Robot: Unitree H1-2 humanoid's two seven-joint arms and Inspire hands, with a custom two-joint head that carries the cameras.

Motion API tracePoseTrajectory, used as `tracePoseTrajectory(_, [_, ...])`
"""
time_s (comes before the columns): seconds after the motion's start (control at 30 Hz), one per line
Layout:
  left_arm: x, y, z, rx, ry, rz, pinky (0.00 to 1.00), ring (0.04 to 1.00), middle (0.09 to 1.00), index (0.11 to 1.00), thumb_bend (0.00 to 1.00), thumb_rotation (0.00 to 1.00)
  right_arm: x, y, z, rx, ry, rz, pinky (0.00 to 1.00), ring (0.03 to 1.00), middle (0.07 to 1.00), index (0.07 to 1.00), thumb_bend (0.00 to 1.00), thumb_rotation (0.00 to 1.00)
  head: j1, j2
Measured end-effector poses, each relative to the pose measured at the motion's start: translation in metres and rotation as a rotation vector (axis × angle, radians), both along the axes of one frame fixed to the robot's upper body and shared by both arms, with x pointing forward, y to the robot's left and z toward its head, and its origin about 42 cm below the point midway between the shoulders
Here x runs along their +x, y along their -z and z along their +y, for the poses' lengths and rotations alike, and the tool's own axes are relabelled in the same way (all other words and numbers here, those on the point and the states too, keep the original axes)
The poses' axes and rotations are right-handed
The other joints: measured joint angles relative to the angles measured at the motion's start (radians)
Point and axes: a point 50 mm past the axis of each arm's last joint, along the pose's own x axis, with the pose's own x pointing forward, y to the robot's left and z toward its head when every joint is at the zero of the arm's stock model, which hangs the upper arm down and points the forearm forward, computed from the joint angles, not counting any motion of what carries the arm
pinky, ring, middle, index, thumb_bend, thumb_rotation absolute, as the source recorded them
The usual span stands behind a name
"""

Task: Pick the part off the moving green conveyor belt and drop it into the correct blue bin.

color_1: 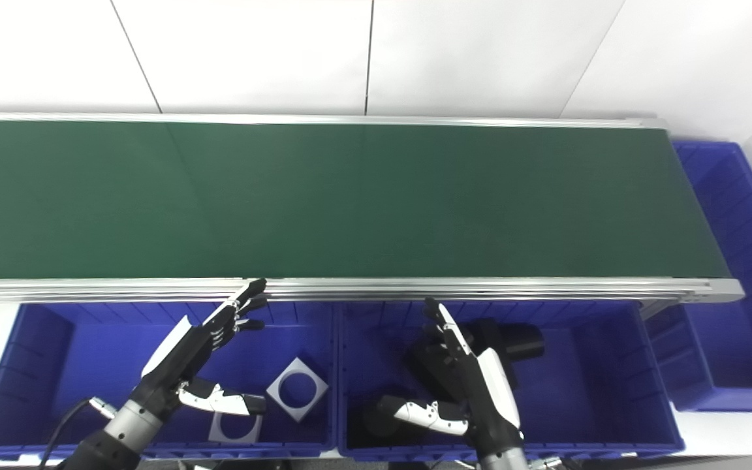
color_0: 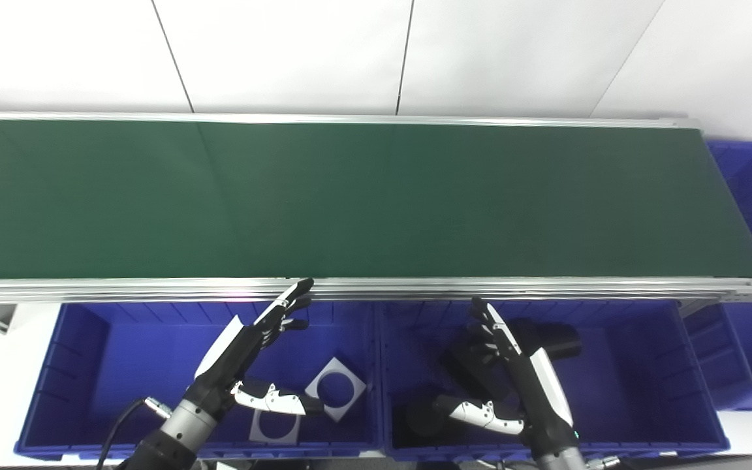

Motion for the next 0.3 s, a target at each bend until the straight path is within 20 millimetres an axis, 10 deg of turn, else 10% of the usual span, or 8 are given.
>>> tracePoseTrajectory(0.3, [-0.0033,0.0026,-0.0020,-0.013,0.008,0.016,0.80,0.920,0.970,0.949,0.95,0.24,0.0002,0.0037,-0.0010,0.008,-0.008,-0.017,0.72,0.852,0.907,0.954,0.87,0.48,0.009,-0.014])
